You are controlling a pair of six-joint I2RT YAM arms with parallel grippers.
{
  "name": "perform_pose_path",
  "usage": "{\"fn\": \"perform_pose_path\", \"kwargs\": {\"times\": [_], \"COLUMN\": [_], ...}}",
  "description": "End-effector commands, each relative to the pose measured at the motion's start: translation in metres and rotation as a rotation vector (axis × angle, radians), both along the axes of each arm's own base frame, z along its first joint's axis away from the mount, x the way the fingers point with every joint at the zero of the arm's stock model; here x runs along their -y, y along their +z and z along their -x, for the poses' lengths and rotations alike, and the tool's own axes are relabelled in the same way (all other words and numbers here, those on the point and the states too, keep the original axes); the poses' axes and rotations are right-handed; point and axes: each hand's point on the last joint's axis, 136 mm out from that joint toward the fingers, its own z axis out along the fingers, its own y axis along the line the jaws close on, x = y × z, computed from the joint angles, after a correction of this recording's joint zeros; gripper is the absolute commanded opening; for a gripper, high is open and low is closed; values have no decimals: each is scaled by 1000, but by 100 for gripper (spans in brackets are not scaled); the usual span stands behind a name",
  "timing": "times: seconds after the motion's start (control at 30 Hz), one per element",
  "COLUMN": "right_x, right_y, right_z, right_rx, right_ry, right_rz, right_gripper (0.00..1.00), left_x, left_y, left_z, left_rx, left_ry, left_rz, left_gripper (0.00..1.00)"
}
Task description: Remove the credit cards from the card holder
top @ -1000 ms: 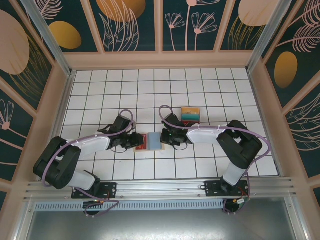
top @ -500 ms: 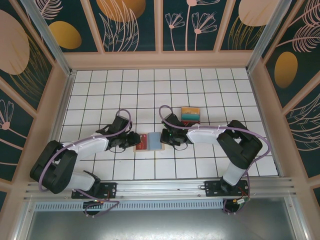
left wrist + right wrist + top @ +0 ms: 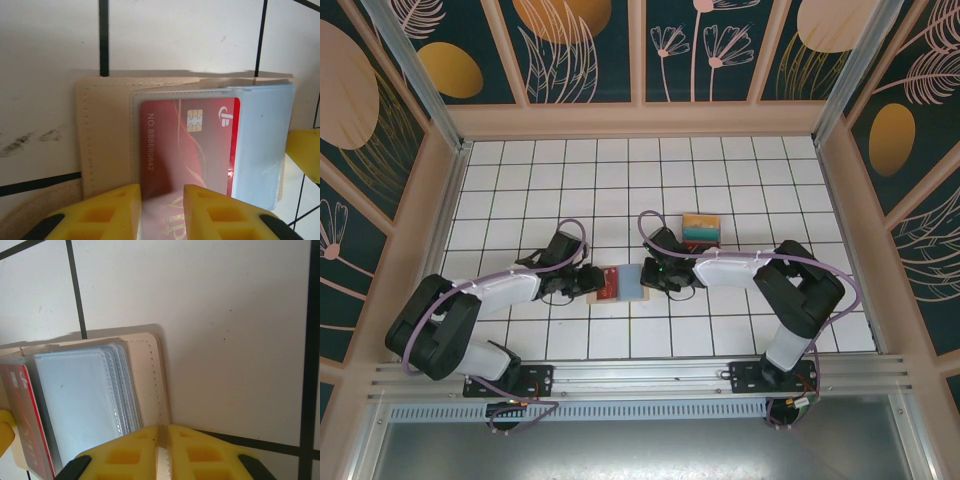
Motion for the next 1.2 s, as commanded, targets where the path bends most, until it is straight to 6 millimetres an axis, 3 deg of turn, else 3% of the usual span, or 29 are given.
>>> {"fn": "perform_pose_path", "kwargs": {"times": [0.0,0.23,0.43,0.57,0.7,0.87,1.17], "right_x": [4,5,8,-14,-46,-64,-68], "right_y": [-17,-12,27,56,66,54,23], "right_z": [15,11,-12,-18,-12,-4,7], "right_rx": [-55,-38,98,158,137,73,-35], "right_ry": [14,15,-36,4,99,151,173], "right_rz": [39,53,49,-65,-177,-219,-200], "right_gripper": [15,15,20,21,20,20,17], "left_x": [7,8,3,4,4,4,4], "left_y": [-6,-9,-11,-12,-11,-12,-11], "left_z": [10,10,9,10,10,10,10], "left_rx": [-40,-48,-51,-57,-55,-57,-57], "left_ry": [-42,-45,-35,-36,-37,-36,-39], "left_rz": [9,-7,-33,-32,-29,-31,-27], "left_gripper": [30,30,29,29,29,29,29]}}
